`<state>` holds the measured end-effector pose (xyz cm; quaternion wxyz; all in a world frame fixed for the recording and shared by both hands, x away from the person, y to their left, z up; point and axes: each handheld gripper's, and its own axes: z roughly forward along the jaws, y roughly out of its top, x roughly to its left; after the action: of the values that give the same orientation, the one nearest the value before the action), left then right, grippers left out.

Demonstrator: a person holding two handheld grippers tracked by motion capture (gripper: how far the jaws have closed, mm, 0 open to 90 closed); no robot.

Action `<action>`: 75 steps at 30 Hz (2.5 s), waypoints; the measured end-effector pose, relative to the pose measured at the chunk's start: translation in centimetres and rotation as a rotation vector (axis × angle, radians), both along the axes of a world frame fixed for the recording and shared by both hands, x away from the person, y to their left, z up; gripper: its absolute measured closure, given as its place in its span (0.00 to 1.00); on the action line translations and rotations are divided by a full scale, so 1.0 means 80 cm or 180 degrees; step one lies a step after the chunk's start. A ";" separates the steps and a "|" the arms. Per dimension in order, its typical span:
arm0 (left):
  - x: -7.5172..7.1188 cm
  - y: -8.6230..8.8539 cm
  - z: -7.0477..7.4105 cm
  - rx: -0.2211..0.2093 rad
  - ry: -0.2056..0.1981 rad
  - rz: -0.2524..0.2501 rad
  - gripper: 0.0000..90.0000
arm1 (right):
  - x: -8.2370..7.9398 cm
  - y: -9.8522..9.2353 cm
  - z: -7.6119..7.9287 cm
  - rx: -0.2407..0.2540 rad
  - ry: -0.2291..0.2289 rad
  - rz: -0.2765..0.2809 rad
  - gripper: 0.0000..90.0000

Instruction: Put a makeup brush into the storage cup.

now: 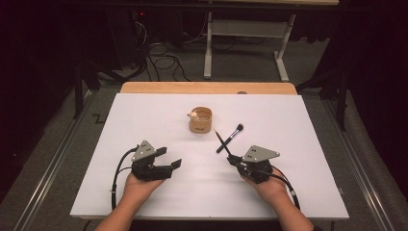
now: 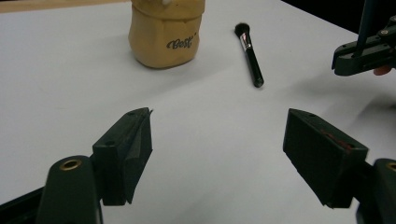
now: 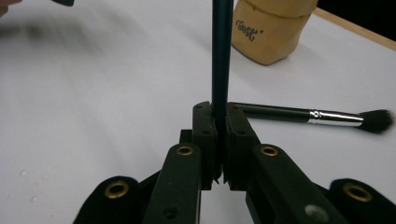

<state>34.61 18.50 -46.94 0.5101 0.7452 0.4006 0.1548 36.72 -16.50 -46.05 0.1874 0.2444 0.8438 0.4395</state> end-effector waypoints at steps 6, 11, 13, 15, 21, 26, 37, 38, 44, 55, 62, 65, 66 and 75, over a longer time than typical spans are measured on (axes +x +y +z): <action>-0.002 0.002 0.002 -0.0040 -0.0070 0.0021 0.26 | 0.000 -0.004 0.005 0.0187 -0.0033 -0.0067 0.96; -0.001 0.001 0.003 -0.0074 -0.0105 0.0039 0.24 | -0.002 -0.006 0.007 0.0309 -0.0077 -0.0087 0.96; -0.002 0.001 0.004 -0.0093 -0.0102 0.0028 0.22 | -0.003 -0.008 0.008 0.0372 -0.0105 -0.0088 0.96; -0.003 0.000 0.005 -0.0099 -0.0123 0.0036 0.19 | -0.003 -0.009 0.009 0.0408 -0.0089 -0.0079 0.96; -0.001 -0.005 0.006 -0.0056 -0.0121 0.0041 0.06 | -0.004 -0.010 0.009 0.0362 -0.0120 -0.0064 0.96; -0.004 -0.010 0.008 -0.0038 -0.0154 -0.0027 0.00 | -0.005 -0.009 0.009 0.0375 -0.0104 -0.0048 0.96; -0.006 -0.015 0.012 -0.0061 -0.0209 -0.0087 0.00 | -0.010 -0.006 0.011 0.0378 -0.0115 -0.0052 0.96; -0.007 -0.016 0.012 -0.0068 -0.0215 -0.0089 0.00 | -0.010 -0.006 0.011 0.0387 -0.0118 -0.0043 0.96; -0.008 -0.020 0.014 -0.0097 -0.0224 -0.0134 0.00 | -0.012 0.000 0.011 0.0397 -0.0131 0.0017 0.96; -0.008 -0.036 0.022 -0.0222 -0.0233 -0.0297 0.01 | -0.017 0.015 0.008 0.0354 -0.0123 0.0109 0.96; -0.007 -0.046 0.032 -0.0315 -0.0296 -0.0340 0.01 | -0.020 0.030 0.004 0.0329 -0.0094 0.0171 0.96; -0.005 -0.052 0.038 -0.0330 -0.0355 -0.0363 0.01 | -0.020 0.036 0.002 0.0309 -0.0094 0.0213 0.96; -0.004 -0.053 0.040 -0.0342 -0.0368 -0.0366 0.01 | -0.019 0.038 0.002 0.0291 -0.0129 0.0239 0.96; 0.007 -0.060 0.051 -0.0367 -0.0393 -0.0390 0.02 | -0.012 0.047 0.009 0.0359 -0.0147 0.0209 0.96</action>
<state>35.16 13.72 -42.86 0.5844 0.7267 0.3304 0.1456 35.79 -12.75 -45.32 0.1783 0.2166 0.8206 0.4978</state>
